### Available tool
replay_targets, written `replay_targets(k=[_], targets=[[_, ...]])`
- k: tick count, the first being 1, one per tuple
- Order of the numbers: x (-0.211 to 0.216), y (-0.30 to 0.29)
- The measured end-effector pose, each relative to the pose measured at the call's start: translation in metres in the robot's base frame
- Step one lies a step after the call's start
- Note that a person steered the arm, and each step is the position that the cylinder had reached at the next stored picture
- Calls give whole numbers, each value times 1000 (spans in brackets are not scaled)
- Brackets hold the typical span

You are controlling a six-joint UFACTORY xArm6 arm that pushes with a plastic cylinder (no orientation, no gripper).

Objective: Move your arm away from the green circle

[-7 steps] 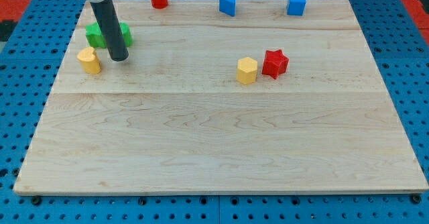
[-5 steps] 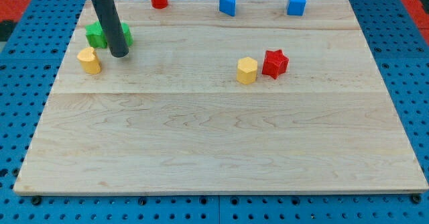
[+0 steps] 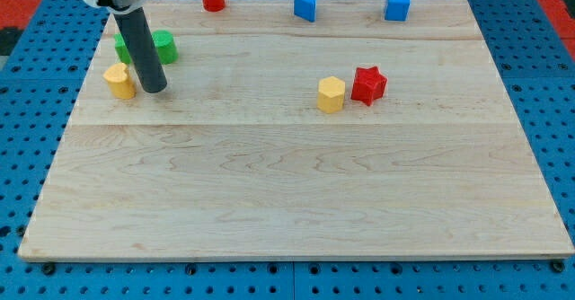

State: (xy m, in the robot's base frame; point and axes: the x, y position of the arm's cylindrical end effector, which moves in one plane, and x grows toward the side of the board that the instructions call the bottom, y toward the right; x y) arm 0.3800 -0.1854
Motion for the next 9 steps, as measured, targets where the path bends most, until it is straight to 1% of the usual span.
replay_targets(k=[1,2,3,4,5,6,7,8,9], targets=[[0,-3],[1,8],[-5,105],[-12,179],[-58,189],[-40,108],[11,56],[86,-11],[59,-119]])
